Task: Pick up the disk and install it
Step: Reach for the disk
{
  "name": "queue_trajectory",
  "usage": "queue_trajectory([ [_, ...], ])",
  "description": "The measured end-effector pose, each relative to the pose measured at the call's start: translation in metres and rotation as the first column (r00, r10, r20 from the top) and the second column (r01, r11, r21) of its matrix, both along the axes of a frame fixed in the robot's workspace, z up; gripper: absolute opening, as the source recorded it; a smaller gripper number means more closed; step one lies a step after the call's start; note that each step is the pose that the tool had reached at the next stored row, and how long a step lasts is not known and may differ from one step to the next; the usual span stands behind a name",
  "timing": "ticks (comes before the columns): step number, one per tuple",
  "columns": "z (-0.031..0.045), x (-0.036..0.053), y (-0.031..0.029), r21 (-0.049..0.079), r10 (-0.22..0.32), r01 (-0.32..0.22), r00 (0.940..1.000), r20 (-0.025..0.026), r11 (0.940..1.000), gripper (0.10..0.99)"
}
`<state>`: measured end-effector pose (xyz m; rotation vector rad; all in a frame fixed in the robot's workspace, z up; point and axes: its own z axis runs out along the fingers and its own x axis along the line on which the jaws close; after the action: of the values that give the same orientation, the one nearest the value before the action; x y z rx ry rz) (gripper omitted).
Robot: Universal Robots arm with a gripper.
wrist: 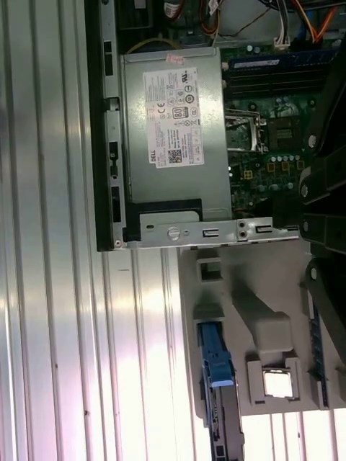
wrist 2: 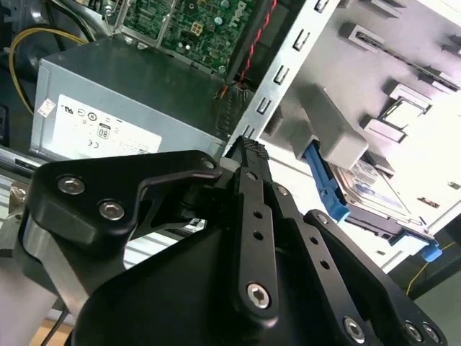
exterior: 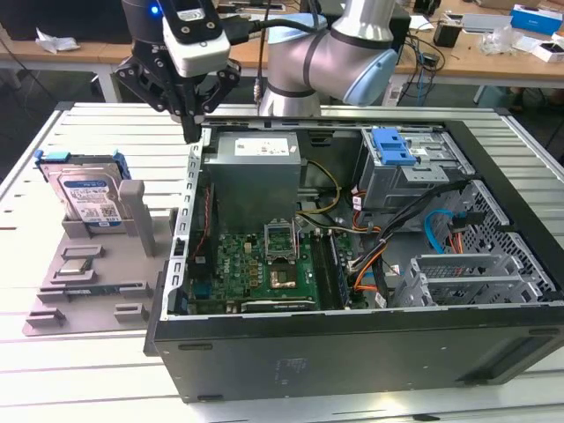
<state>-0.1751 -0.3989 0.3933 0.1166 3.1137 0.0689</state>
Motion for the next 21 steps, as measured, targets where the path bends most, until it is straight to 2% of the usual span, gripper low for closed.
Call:
queue_trajectory([
  [11,0.0000,-0.0213,0.0000,0.000,0.000,0.000,1.0000,0.0000,1.0000,0.106],
  [15,0.0000,-0.0358,0.0000,0.000,0.000,0.000,1.0000,0.0000,1.0000,0.106],
  [21,0.0000,-0.0484,0.0000,0.000,0.000,0.000,1.0000,-0.0001,1.0000,0.106],
])
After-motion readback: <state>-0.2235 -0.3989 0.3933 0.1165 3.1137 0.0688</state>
